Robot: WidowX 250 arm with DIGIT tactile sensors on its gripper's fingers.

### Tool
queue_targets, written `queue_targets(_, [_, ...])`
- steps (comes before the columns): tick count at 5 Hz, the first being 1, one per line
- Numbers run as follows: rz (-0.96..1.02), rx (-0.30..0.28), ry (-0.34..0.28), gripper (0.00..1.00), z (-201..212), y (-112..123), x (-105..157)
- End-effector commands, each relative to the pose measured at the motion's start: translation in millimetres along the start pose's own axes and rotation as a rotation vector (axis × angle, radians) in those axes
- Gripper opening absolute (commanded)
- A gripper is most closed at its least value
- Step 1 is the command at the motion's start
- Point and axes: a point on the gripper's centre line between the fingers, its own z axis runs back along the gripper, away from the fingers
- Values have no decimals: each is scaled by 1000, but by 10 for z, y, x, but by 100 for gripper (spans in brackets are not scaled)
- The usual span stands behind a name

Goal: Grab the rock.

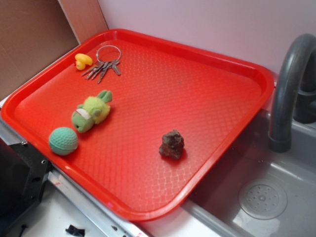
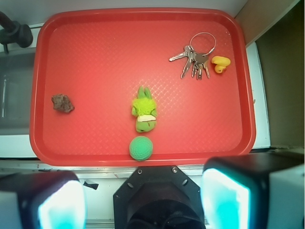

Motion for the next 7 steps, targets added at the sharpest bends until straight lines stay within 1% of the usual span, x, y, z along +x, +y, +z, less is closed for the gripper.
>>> queue_targets(1, [0, 0, 0, 100, 0, 0, 0])
queue_targets(2, [-228, -11, -51, 100, -67, -96, 154])
queue_targets(3, [-428, -28, -63, 100, -165, -191, 296])
queue_targets(4, [-679, -41, -69, 100, -383, -445, 494])
queue_targets(5, [-924, -95, -88, 100, -655, -722, 637])
queue_targets(6, [-1171, -127, -50, 100, -886, -931, 630])
queue_targets(7, [-1351, -162, -5, 100, -1191, -1136, 619])
